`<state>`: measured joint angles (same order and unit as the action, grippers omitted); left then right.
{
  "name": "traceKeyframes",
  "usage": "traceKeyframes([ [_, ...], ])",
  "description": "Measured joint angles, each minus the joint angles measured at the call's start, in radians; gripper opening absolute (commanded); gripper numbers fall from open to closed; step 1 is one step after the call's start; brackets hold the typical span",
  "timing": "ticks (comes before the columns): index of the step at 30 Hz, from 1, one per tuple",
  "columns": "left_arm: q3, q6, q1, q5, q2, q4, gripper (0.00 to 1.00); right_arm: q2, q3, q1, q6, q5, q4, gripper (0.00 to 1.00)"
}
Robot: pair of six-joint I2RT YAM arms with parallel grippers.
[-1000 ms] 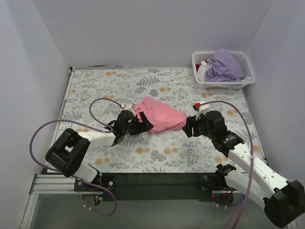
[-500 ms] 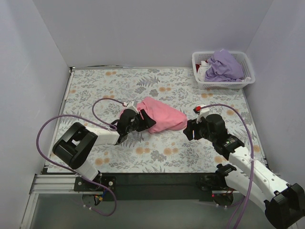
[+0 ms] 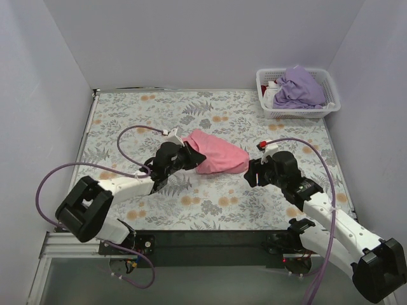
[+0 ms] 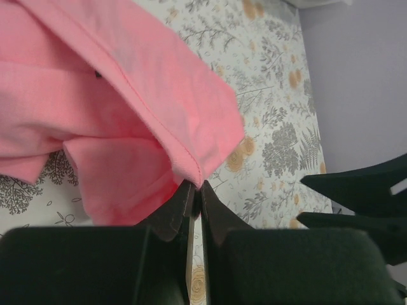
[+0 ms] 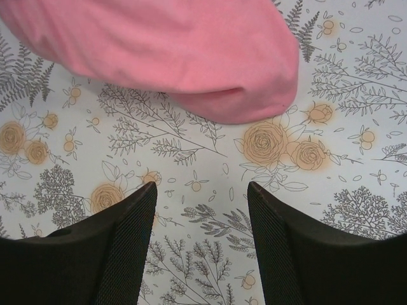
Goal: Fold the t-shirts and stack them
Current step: Flatten the tshirt out
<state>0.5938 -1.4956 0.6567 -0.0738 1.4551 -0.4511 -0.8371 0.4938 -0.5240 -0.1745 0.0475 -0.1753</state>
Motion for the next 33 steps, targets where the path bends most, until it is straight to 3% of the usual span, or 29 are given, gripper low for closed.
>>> traceKeyframes([
  [2,0.031,0.024,0.000,0.021,-0.074,0.064,0.00,-0.023,0.000,0.000,-0.005,0.000,0.002,0.67],
  [6,0.150,0.096,0.000,0.085,-0.207,0.184,0.00,-0.071,0.000,0.000,-0.010,0.000,0.023,0.78],
  [10,0.254,0.171,0.000,0.113,-0.285,0.267,0.00,-0.138,0.000,0.000,-0.012,0.001,0.066,0.81],
  [18,0.323,0.235,0.000,0.127,-0.289,0.403,0.00,-0.282,-0.042,0.000,-0.036,0.062,0.274,0.81],
  [22,0.431,0.273,0.000,0.161,-0.253,0.500,0.00,-0.316,-0.087,0.000,-0.042,0.081,0.364,0.79],
  [29,0.739,0.414,0.000,0.305,-0.235,0.643,0.00,-0.293,-0.116,0.000,-0.041,0.089,0.441,0.78],
  [33,0.780,0.494,-0.001,0.438,-0.286,0.653,0.00,-0.299,-0.112,-0.002,-0.033,0.117,0.468,0.77],
])
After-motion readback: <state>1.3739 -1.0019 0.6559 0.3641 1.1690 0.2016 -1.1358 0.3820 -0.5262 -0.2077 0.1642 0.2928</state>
